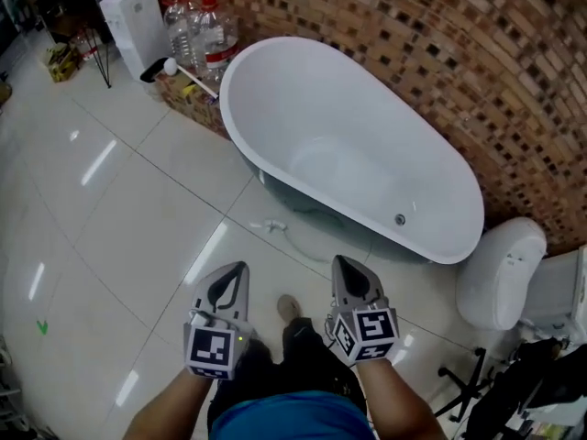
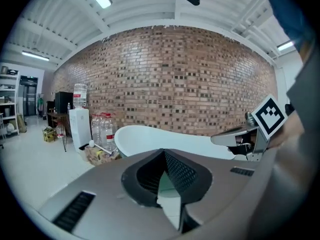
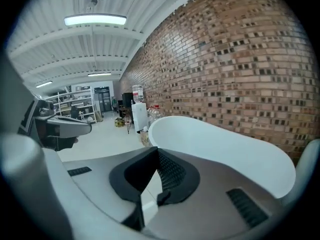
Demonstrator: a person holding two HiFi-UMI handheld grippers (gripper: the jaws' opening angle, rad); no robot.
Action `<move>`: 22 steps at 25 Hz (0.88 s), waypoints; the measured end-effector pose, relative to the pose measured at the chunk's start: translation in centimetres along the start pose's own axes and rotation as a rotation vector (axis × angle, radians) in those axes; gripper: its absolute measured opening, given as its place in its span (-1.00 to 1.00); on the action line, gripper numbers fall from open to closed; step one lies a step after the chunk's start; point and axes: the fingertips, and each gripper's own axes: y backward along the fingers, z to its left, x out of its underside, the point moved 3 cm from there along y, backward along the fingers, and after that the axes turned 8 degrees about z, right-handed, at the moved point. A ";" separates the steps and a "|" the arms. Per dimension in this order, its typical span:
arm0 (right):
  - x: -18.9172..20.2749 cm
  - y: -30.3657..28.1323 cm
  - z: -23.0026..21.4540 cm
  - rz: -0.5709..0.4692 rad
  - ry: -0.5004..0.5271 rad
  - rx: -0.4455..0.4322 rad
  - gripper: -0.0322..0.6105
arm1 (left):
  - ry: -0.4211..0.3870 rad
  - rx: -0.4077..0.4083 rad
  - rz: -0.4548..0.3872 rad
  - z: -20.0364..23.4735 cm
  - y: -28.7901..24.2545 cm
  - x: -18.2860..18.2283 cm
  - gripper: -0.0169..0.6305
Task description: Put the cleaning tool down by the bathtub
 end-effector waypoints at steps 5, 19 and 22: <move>-2.8 7.1 0.5 -0.090 -0.086 0.102 -0.86 | -0.068 0.038 -0.017 -1.8 4.0 -2.9 -0.93; -0.5 15.6 0.2 -0.081 -0.097 0.090 -0.87 | -0.097 -0.024 -0.024 -7.0 8.9 -2.9 -0.93; -0.7 16.1 -0.7 -0.080 -0.074 0.081 -0.87 | -0.072 -0.038 -0.037 -7.9 9.0 -3.4 -0.93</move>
